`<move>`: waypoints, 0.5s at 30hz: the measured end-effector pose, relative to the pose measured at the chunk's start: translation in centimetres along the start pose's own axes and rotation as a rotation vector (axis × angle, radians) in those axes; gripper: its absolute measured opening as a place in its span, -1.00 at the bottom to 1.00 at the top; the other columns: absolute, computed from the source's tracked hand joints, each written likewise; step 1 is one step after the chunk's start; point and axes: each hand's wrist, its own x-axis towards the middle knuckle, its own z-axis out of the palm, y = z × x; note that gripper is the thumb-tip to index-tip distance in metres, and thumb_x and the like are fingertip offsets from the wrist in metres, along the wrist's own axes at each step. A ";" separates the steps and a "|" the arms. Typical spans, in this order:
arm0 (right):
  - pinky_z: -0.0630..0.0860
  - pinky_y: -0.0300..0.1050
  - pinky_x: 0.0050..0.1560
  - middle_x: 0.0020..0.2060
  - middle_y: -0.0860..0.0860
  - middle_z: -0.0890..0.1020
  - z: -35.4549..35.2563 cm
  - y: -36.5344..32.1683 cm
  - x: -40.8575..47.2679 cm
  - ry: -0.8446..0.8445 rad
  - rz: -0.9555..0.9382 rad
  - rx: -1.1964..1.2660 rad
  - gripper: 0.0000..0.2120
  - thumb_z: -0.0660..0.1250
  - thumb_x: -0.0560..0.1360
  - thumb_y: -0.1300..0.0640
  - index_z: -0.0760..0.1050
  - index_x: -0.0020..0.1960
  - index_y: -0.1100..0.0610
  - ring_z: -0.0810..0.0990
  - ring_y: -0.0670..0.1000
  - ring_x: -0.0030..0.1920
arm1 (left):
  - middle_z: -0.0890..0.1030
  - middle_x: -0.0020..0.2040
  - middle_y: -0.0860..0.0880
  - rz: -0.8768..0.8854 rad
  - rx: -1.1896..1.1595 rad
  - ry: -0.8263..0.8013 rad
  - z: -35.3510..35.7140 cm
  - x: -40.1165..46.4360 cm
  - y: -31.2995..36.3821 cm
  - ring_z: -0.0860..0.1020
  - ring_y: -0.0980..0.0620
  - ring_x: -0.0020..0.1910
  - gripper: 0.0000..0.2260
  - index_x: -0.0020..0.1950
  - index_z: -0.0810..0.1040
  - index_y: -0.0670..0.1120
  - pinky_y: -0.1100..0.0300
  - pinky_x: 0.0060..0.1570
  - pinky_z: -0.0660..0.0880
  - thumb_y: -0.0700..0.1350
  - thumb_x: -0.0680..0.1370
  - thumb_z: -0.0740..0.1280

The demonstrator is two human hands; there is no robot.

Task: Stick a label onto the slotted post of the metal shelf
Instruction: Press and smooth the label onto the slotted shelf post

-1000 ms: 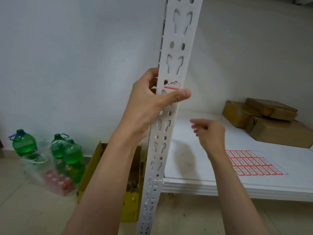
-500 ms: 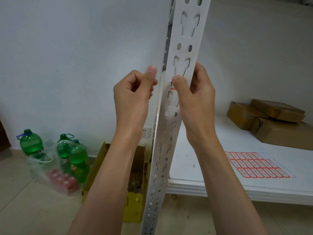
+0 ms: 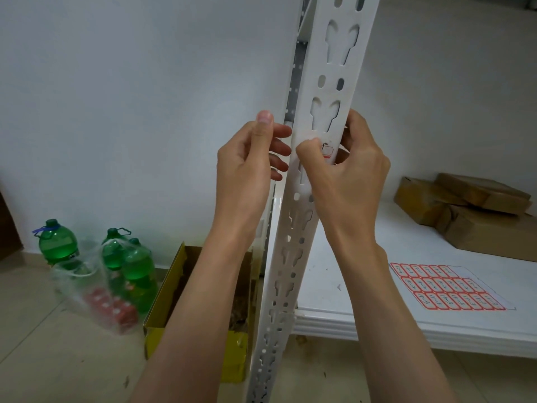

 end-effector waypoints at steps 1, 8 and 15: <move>0.44 -0.57 -0.21 0.01 -0.35 0.51 0.0 0.1 0.0 -0.001 0.002 0.003 -0.62 0.40 0.53 0.17 0.49 0.33 0.17 0.48 -0.56 -0.12 | 0.63 -0.21 0.07 -0.007 -0.003 0.002 0.0 0.0 0.0 0.60 0.14 -0.24 -0.64 0.04 0.64 -0.09 0.31 -0.19 0.56 0.07 0.70 0.12; 0.42 -0.60 -0.19 0.13 -0.16 0.52 -0.1 0.1 0.0 0.013 0.006 0.014 -0.58 0.40 0.54 0.11 0.47 0.37 0.16 0.47 -0.57 -0.09 | 0.65 -0.19 0.05 -0.041 -0.034 0.003 0.2 -0.2 0.0 0.62 0.12 -0.21 -0.63 -0.04 0.64 -0.03 0.27 -0.14 0.58 0.09 0.70 0.10; 0.40 -0.61 -0.23 0.03 -0.26 0.48 0.2 0.2 -0.1 0.020 0.017 0.045 -0.61 0.39 0.55 0.17 0.46 0.35 0.18 0.46 -0.59 -0.10 | 0.65 -0.17 0.03 -0.047 -0.037 0.000 0.2 -0.3 0.0 0.62 0.13 -0.22 -0.63 -0.04 0.64 -0.02 0.27 -0.15 0.58 0.09 0.70 0.10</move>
